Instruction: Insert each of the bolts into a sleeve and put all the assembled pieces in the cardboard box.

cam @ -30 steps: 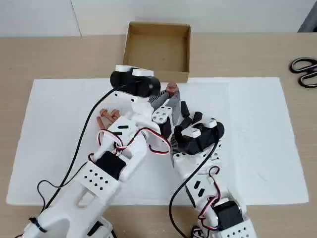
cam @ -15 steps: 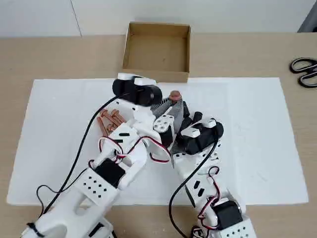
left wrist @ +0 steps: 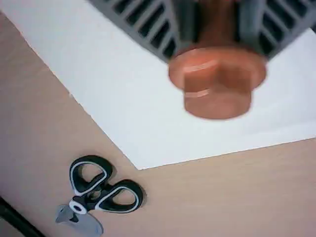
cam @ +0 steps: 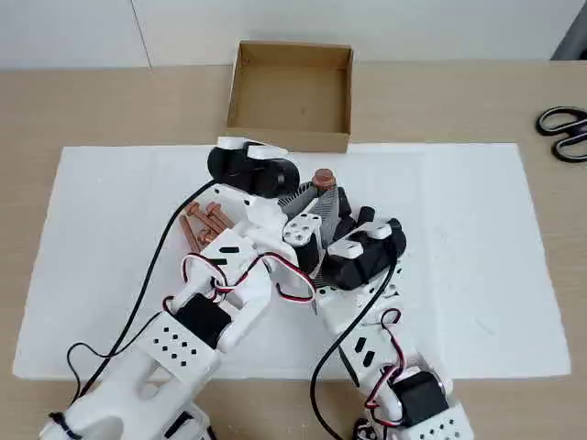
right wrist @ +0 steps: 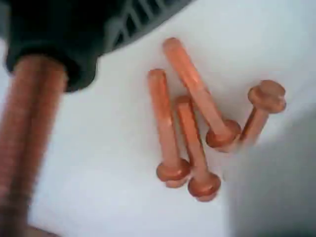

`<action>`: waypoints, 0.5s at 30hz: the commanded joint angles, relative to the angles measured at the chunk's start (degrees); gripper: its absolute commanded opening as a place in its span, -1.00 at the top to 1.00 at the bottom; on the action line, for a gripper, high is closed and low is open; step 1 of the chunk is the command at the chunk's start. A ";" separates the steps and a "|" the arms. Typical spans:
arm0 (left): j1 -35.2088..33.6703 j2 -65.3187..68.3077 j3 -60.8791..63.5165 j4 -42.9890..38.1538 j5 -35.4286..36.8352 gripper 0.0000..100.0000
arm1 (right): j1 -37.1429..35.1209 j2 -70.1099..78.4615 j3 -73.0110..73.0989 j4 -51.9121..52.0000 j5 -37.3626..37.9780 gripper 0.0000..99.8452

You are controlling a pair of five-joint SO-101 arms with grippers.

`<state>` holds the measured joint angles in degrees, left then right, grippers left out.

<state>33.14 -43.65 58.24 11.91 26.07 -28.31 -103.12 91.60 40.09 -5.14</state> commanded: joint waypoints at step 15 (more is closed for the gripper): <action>0.09 -2.02 0.66 -1.49 0.18 0.99 | 1.89 -0.48 -0.35 -1.63 -0.53 0.99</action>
<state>33.14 -43.82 59.21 11.91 25.89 -27.96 -103.12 91.87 40.09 -5.14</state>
